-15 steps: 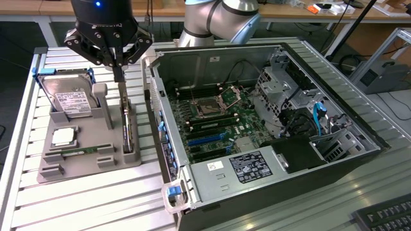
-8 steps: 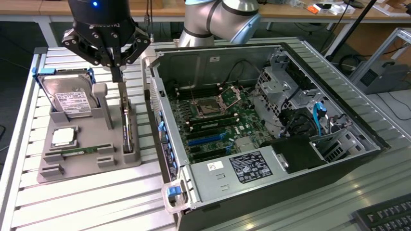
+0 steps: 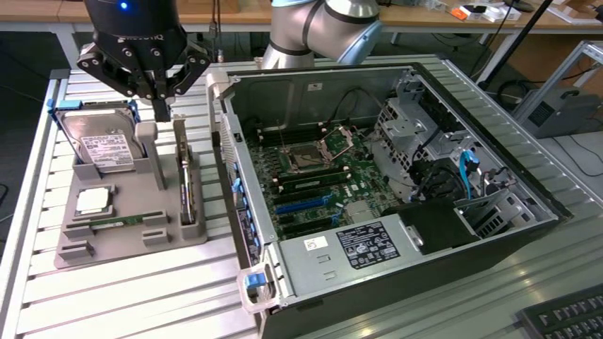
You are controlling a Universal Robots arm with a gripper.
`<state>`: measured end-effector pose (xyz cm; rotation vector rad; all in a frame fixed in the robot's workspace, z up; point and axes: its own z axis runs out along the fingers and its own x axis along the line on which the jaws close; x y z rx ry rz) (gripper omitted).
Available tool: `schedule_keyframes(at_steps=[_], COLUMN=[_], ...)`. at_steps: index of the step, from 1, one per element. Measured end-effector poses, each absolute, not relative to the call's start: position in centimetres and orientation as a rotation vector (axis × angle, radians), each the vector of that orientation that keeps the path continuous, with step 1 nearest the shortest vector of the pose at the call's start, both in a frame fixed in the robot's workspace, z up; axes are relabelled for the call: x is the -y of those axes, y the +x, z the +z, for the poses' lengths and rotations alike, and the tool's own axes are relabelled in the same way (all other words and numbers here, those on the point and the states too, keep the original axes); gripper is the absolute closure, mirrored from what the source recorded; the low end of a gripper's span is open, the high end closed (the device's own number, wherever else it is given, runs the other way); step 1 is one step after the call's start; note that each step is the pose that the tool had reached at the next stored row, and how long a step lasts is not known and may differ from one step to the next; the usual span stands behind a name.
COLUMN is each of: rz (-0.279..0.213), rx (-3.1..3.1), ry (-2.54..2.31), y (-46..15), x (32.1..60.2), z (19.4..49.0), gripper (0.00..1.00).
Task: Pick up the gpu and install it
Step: 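Reach for the gpu, then pick up the gpu and move the gpu toward the slot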
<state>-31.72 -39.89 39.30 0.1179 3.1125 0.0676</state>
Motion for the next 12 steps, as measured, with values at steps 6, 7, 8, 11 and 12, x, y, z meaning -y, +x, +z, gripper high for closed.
schedule_keyframes(at_steps=[6,7,8,11,12], rz=[0.068,0.068,0.068,0.068,0.068], rx=[-3.112,-3.113,-3.112,-3.113,-3.113], ry=[0.118,0.118,0.118,0.118,0.118], y=[-31.72,-31.72,-31.72,-31.72,-31.72], x=[39.89,39.89,39.89,39.89,39.90], z=[39.29,39.29,39.29,39.29,39.29], gripper=[0.89,0.89,0.76,0.58,0.58])
